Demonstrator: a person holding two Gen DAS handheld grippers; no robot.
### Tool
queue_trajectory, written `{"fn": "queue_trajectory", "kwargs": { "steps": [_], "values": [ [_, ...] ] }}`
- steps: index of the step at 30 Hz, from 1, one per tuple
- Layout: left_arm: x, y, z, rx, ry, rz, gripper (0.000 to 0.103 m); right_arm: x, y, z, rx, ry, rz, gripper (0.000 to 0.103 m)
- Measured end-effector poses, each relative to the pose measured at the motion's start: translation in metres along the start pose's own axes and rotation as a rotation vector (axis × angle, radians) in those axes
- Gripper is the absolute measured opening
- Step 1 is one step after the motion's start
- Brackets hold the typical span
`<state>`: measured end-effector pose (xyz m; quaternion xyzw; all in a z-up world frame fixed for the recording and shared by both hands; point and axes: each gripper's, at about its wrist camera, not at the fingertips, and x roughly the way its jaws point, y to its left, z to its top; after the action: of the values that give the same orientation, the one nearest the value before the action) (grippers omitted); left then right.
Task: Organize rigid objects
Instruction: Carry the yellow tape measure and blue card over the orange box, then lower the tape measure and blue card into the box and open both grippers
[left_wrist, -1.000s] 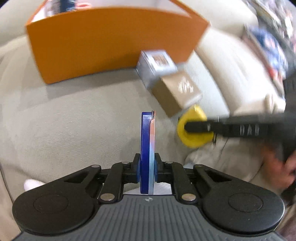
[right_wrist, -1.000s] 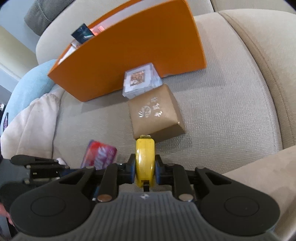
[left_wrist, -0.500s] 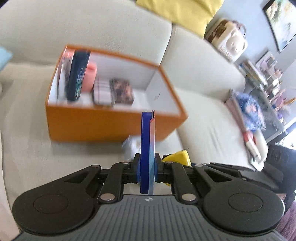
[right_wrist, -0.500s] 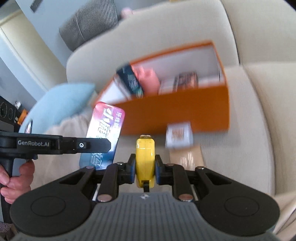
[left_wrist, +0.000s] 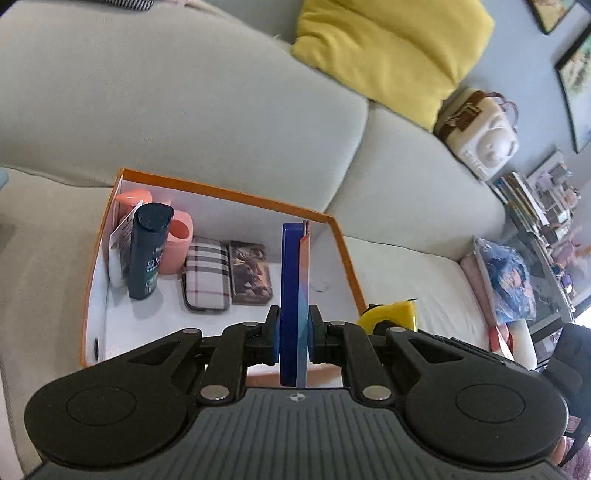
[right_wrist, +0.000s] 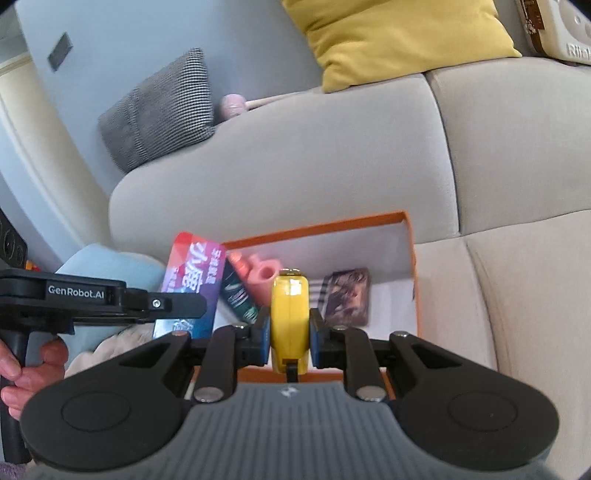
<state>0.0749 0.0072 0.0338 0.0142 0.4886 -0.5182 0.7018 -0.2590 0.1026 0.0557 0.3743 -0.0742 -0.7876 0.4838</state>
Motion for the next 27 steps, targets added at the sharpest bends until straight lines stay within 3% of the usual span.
{"fn": "queue_trajectory", "kwargs": {
  "steps": [5, 13, 20, 24, 27],
  "values": [
    [0.048, 0.017, 0.002, -0.029, 0.086, 0.065, 0.014, 0.037, -0.013, 0.013, 0.026, 0.053, -0.009, 0.020],
    [0.102, 0.054, -0.006, -0.087, 0.231, 0.204, 0.015, 0.090, -0.024, -0.001, 0.023, 0.162, -0.009, 0.020],
    [0.128, 0.073, -0.006, -0.128, 0.379, 0.262, 0.015, 0.117, -0.032, -0.007, 0.012, 0.215, -0.010, 0.020],
    [0.133, 0.082, -0.007, -0.139, 0.397, 0.302, 0.015, 0.119, -0.030, -0.006, -0.005, 0.220, -0.007, 0.020],
    [0.138, 0.087, -0.010, -0.155, 0.419, 0.276, 0.015, 0.121, -0.029, -0.008, -0.015, 0.222, -0.001, 0.020]
  ]
}}
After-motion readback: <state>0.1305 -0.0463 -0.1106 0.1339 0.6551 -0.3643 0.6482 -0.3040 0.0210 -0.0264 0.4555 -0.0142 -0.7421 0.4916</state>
